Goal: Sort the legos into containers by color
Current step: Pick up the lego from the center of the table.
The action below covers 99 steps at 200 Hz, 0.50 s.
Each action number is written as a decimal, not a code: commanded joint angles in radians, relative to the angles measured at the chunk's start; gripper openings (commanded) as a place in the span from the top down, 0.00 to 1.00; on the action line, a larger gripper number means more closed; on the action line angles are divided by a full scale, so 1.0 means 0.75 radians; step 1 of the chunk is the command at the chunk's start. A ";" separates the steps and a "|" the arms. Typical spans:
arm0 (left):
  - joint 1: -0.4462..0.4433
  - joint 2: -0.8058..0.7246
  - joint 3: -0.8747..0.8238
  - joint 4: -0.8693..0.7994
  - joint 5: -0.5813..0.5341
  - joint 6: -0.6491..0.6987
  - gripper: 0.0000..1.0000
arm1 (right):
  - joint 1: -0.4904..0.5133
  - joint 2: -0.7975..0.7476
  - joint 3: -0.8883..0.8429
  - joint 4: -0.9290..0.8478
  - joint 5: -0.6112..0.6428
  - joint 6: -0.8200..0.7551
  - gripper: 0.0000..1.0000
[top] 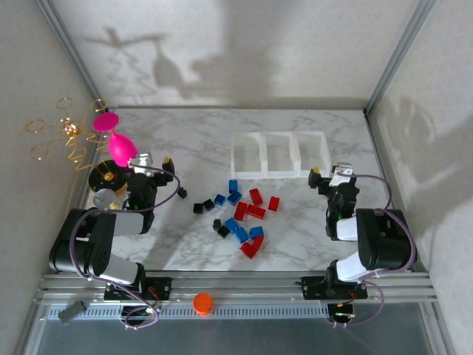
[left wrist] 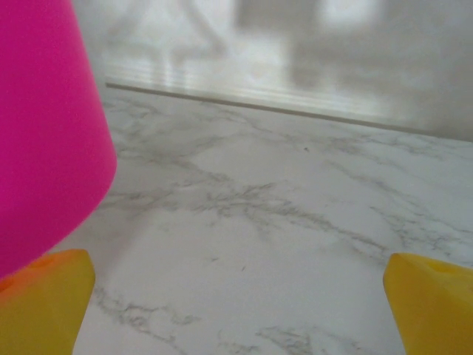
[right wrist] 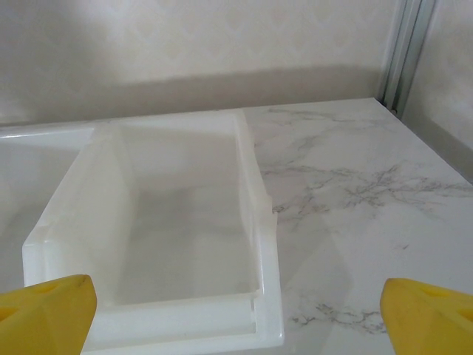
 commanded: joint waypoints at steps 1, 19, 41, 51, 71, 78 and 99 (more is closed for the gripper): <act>-0.021 -0.068 0.022 -0.153 0.017 0.030 0.01 | 0.006 -0.087 0.096 -0.167 0.063 0.032 0.01; -0.028 -0.125 0.039 -0.230 0.039 0.022 0.00 | 0.006 -0.147 0.148 -0.316 0.118 0.078 0.01; -0.031 -0.164 0.070 -0.307 0.075 0.006 0.01 | 0.006 -0.214 0.189 -0.426 0.152 0.134 0.01; -0.031 -0.170 0.092 -0.346 0.093 0.000 0.01 | 0.005 -0.240 0.217 -0.496 0.172 0.172 0.01; -0.031 -0.178 0.130 -0.414 0.132 -0.004 0.01 | 0.003 -0.291 0.275 -0.636 0.210 0.253 0.01; -0.031 -0.183 0.147 -0.440 0.153 -0.019 0.01 | 0.002 -0.305 0.286 -0.668 0.223 0.282 0.01; -0.043 -0.206 0.170 -0.470 0.200 -0.058 0.01 | -0.004 -0.364 0.319 -0.779 0.245 0.376 0.01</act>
